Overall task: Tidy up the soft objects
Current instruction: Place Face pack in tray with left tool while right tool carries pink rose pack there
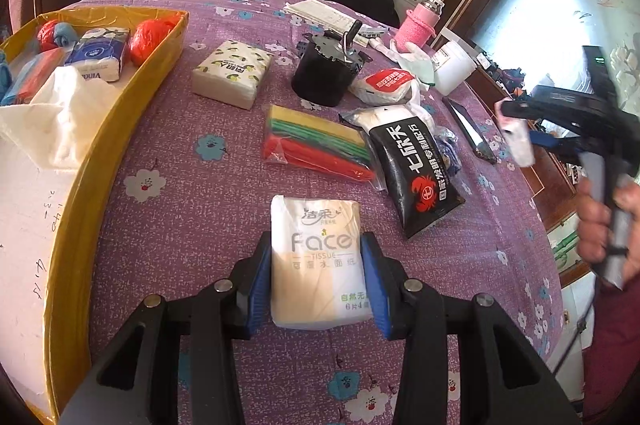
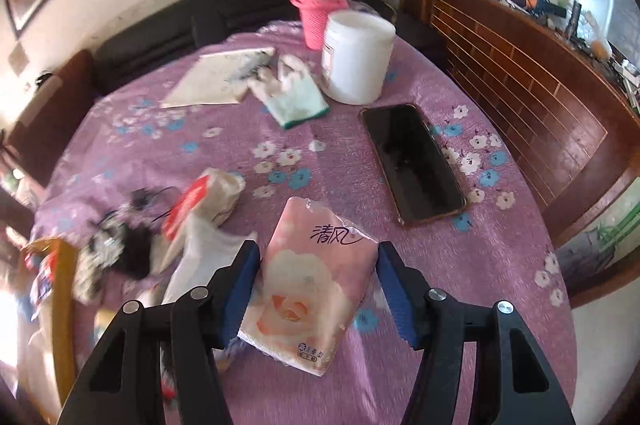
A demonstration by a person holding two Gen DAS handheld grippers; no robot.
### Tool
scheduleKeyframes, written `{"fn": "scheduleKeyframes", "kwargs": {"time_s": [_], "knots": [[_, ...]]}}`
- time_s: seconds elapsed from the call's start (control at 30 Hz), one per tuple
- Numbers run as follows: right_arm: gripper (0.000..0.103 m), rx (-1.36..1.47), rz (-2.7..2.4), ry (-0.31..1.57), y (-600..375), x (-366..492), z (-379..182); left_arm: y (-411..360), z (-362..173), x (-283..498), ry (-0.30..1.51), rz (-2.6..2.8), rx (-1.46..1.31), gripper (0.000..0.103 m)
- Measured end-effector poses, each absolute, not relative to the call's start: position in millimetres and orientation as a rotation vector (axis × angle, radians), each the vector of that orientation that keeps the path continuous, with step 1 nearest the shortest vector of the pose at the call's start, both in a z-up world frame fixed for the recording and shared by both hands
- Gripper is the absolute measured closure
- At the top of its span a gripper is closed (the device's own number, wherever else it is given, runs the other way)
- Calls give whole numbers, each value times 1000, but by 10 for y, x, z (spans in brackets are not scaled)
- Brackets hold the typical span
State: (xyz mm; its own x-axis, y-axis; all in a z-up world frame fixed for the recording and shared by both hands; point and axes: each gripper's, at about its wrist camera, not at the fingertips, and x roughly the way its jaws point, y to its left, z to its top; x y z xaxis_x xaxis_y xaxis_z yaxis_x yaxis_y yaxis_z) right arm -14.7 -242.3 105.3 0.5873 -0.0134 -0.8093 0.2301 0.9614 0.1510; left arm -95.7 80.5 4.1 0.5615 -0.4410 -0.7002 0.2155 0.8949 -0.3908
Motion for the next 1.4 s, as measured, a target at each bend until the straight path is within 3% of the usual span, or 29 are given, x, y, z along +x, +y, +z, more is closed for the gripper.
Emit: {"fn": "scheduleKeyframes", "kwargs": {"time_s": [0.3,0.53,0.77,0.97,1.03,1.1,1.27,1.4], "knots": [[39,150,48,885,-1712,-578,1336,1066,442,-1204,845,-423,-362,62],[39,79,214,890,-881,-572,1365,1921,930,-1260,755,-258,-327,62],[38,-6,377,920,58,-461,1254,2783,724,-802,869,-11,-222,62],[38,-86,490,979,845,-393,1068,3299,361,-328,973,65,-290,62],[38,-125,516,998,1089,-375,989,3363,357,-288,968,78,-307,55],[38,-147,541,1022,1272,-354,904,3434,358,-304,969,76,-334,35],[38,-197,619,1111,1647,-267,653,3544,494,-583,901,19,-411,33],[38,-237,641,1155,1930,-114,499,3622,683,-947,810,0,-464,25]]}}
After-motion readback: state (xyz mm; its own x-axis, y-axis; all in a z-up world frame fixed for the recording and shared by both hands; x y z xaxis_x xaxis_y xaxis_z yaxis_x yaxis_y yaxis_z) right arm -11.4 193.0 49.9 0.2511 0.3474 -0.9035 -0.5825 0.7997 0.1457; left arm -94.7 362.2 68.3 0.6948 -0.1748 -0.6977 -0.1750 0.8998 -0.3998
